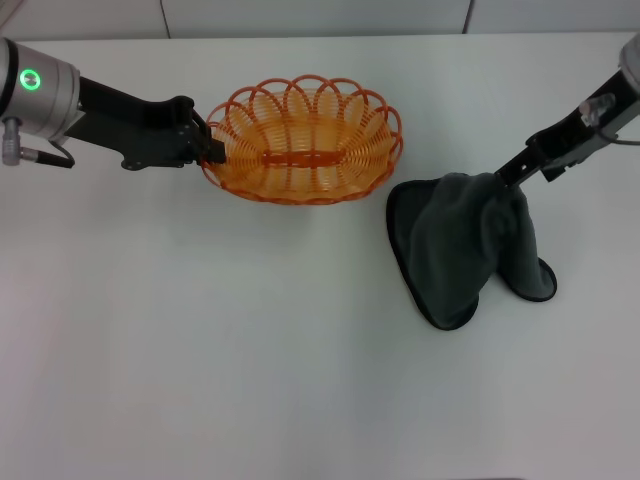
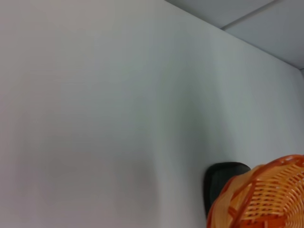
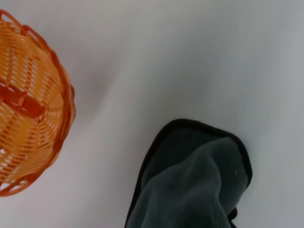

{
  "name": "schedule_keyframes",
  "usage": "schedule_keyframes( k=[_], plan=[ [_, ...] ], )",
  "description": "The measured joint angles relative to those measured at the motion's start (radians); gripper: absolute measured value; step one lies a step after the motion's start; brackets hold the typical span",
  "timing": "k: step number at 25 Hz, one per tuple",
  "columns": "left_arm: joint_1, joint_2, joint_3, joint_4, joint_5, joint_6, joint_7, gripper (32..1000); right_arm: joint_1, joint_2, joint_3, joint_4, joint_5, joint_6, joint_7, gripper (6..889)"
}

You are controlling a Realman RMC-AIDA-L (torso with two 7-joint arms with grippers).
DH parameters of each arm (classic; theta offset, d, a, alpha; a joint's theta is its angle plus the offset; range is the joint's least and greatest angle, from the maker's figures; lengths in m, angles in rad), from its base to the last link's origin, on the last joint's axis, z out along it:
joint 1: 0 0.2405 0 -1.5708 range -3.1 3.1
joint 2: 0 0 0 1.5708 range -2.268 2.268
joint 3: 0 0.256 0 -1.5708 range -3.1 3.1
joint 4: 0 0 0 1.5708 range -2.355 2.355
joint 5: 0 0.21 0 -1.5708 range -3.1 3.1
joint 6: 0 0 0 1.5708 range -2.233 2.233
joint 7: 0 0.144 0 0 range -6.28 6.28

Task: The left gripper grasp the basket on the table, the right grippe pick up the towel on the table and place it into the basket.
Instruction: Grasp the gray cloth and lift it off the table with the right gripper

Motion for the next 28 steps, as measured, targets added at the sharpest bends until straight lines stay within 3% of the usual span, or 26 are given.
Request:
schedule_keyframes(
  k=[7, 11, 21, 28],
  plan=[
    [-0.008, -0.0019, 0.006, 0.0, 0.002, 0.001, 0.005, 82, 0.006, 0.003, -0.011, 0.04, 0.003, 0.045, -0.003, 851],
    [-0.01, -0.0032, 0.006, 0.001, 0.002, 0.001, 0.007, 82, 0.007, 0.02, -0.031, 0.074, 0.005, 0.091, -0.015, 851],
    [-0.024, -0.0107, 0.007, 0.001, 0.009, 0.001, 0.008, 81, 0.016, 0.051, -0.032, 0.146, 0.004, 0.183, -0.056, 852],
    [-0.024, -0.0109, 0.007, 0.001, 0.009, 0.0, 0.008, 81, 0.011, 0.054, -0.041, 0.194, 0.001, 0.254, -0.071, 852]
  ],
)
